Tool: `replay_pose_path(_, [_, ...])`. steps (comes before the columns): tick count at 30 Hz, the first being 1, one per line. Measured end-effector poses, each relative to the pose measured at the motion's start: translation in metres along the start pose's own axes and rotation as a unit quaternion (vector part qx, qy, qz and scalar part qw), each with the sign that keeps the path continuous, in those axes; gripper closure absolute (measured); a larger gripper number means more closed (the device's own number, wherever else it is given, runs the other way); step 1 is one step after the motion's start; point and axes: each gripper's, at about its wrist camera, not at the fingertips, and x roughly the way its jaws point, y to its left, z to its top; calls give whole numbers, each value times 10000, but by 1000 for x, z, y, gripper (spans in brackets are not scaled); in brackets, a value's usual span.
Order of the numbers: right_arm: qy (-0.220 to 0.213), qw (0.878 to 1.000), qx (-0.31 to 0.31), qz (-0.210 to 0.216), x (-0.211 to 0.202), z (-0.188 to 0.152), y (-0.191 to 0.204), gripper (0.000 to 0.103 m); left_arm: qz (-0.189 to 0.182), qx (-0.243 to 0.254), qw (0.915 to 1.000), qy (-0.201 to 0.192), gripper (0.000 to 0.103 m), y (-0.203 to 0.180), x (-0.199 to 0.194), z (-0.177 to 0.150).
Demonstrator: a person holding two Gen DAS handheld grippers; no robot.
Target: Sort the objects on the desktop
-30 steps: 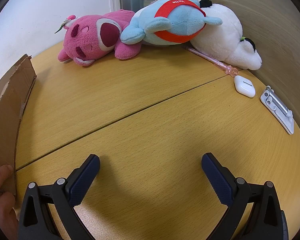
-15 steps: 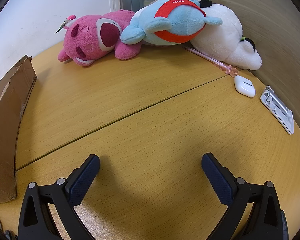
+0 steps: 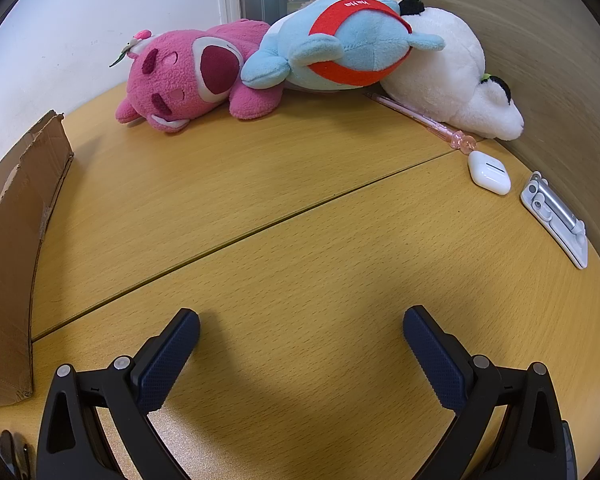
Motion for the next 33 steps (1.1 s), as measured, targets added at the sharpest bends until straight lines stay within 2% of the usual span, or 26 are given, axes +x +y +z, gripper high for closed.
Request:
replay_pose_path(20, [-1, 10000, 2, -2, 0, 0, 0, 0, 5, -2, 10000, 4, 0, -1, 0, -1])
replay_pose_path(25, [-1, 10000, 69, -54, 0, 0, 1, 0, -135, 41, 9992, 384, 1, -4, -10, -11])
replay_pose_path(28, [-2, 10000, 72, -57, -1, 0, 1, 0, -524, -210, 9983, -122, 1, -5, -49, -23])
replay_pose_path(32, [232, 9995, -171, 117, -3, 0, 3, 0, -693, 32, 9944, -796, 1, -30, -125, -35])
replay_pose_path(33, [258, 9992, -257, 174, -5, -1, 5, 0, -639, 22, 9926, -1031, 1, -40, -144, -39])
